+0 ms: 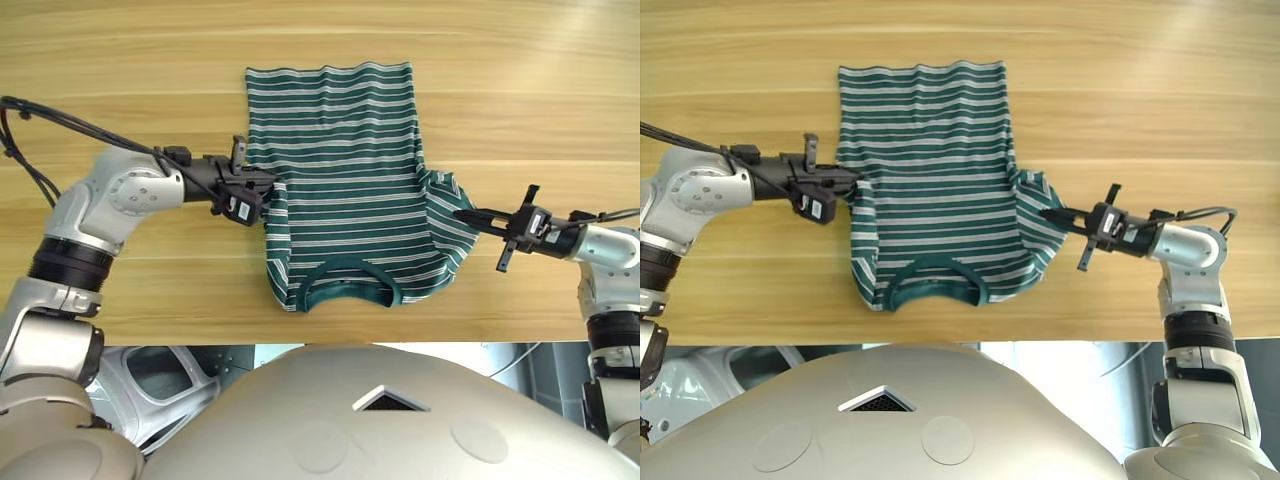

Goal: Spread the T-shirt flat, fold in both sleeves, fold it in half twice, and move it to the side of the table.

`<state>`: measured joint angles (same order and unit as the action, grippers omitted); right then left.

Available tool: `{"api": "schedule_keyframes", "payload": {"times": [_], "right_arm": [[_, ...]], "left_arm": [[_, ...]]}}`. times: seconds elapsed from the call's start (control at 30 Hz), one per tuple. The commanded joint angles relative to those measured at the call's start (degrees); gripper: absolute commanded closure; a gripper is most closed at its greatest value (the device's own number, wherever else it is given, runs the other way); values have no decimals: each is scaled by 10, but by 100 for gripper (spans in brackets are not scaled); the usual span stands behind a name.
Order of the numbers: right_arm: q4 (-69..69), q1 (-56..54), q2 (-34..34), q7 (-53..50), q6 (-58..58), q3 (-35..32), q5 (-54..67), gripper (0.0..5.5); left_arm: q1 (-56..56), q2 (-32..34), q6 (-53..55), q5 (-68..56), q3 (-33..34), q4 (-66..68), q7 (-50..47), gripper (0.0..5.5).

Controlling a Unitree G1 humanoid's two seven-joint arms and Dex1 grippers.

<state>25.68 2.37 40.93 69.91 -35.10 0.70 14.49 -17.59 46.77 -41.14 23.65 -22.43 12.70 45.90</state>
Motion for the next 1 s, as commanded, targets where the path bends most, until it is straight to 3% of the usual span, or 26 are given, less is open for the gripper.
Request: {"api": "schedule_keyframes", "payload": {"times": [0.03,0.63,0.93,1.0], "right_arm": [[-10,1,-5,-4,5,4,-2,550],[1,-13,-19,-1,5,15,-5,550],[-4,-14,-22,-1,6,23,-4,550],[-5,-15,-23,-1,7,24,-4,550]], "left_arm": [[-16,-11,-12,25,-29,32,11,548],[-67,-61,5,16,-62,22,46,548],[-102,-116,2,63,-117,134,47,548],[-95,-117,5,52,-129,129,70,508]]}}
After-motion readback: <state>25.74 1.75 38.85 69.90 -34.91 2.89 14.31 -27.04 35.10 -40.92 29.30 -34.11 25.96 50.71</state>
